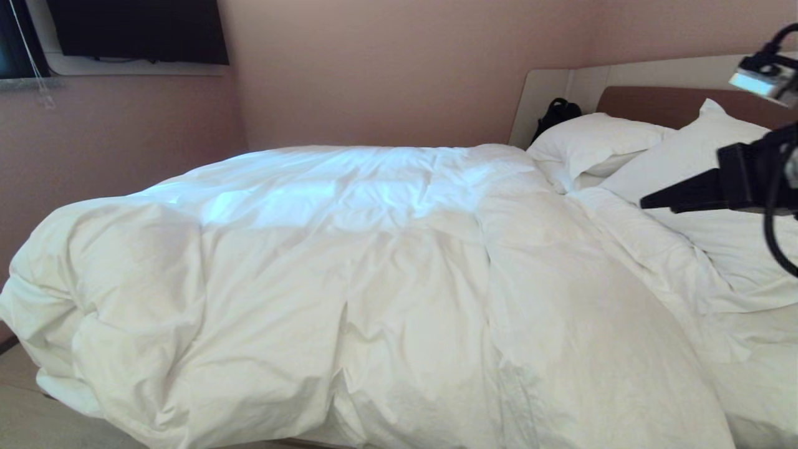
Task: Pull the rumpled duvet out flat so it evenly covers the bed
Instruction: Flatten the corners of the folded blanket
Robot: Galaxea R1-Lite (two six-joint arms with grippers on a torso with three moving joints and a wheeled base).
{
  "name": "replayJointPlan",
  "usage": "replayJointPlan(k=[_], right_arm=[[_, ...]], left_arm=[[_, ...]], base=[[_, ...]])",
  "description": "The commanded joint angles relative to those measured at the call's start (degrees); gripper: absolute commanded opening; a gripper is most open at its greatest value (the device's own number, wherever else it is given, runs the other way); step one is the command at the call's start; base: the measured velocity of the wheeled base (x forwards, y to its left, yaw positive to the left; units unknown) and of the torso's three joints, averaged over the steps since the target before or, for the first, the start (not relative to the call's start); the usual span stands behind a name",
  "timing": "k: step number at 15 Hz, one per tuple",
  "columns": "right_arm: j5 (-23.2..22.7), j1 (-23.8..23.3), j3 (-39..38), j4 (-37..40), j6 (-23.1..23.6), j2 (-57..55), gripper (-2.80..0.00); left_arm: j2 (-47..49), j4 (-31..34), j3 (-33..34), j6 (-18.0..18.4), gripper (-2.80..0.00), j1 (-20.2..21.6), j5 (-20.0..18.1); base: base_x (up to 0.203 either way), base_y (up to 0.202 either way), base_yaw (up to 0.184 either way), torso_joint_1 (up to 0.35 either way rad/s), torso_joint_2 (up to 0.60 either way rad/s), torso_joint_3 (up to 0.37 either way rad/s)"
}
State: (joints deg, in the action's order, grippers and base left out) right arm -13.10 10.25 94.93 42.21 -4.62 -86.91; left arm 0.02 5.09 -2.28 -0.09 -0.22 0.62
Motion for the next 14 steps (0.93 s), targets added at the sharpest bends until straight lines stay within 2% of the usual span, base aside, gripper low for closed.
replayJointPlan(k=[1,3,6,9,10,14], right_arm=[[24.2,5.9,8.6,2.5,-7.5,-13.5,-2.80],[30.7,9.1,14.1,3.5,-9.8,-20.3,-2.80],[35.9,11.3,15.6,2.3,-10.7,-27.9,-2.80],[37.8,11.5,15.6,1.8,-12.0,-33.3,-2.80],[37.9,11.5,15.5,1.8,-12.7,-34.3,0.00],[37.6,12.3,14.7,2.1,-15.2,-35.9,0.00]], left_arm=[[0.1,0.0,0.0,0.0,-2.80,0.0,0.0],[0.1,0.0,0.0,0.0,-2.80,0.0,0.0],[0.0,0.0,0.0,0.0,-2.80,0.0,0.0],[0.1,0.0,0.0,0.0,-2.80,0.0,0.0],[0.0,0.0,0.0,0.0,-2.80,0.0,0.0],[0.1,0.0,0.0,0.0,-2.80,0.0,0.0]], base=[[0.000,0.000,0.000,0.000,0.00,0.000],[0.000,0.000,0.000,0.000,0.00,0.000],[0.000,0.000,0.000,0.000,0.00,0.000],[0.000,0.000,0.000,0.000,0.00,0.000],[0.000,0.000,0.000,0.000,0.00,0.000],[0.000,0.000,0.000,0.000,0.00,0.000]])
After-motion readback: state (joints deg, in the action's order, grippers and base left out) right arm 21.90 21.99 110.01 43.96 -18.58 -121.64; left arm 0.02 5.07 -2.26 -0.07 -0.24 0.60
